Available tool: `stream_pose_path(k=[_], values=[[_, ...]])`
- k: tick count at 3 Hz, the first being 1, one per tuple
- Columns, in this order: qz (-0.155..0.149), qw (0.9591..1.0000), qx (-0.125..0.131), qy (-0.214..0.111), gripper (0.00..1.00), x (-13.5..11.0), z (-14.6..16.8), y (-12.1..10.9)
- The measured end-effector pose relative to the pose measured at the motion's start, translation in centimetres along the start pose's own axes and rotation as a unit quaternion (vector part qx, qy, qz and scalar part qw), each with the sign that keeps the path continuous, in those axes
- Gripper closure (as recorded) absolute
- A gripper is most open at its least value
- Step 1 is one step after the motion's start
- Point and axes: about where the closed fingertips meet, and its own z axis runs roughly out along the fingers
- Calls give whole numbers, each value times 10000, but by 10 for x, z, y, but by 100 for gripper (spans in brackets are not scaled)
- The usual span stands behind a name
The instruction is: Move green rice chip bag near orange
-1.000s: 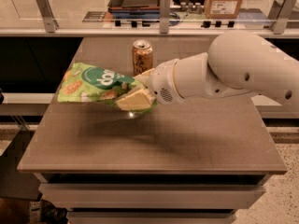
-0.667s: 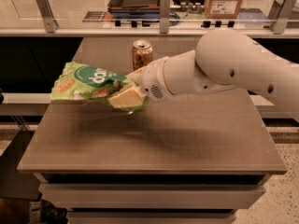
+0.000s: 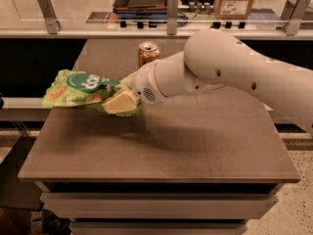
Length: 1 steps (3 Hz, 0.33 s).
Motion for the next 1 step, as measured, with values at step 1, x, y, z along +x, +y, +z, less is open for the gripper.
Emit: stream_pose_path(k=[1], values=[[167,9997,-93,140,87,4,10,-3]])
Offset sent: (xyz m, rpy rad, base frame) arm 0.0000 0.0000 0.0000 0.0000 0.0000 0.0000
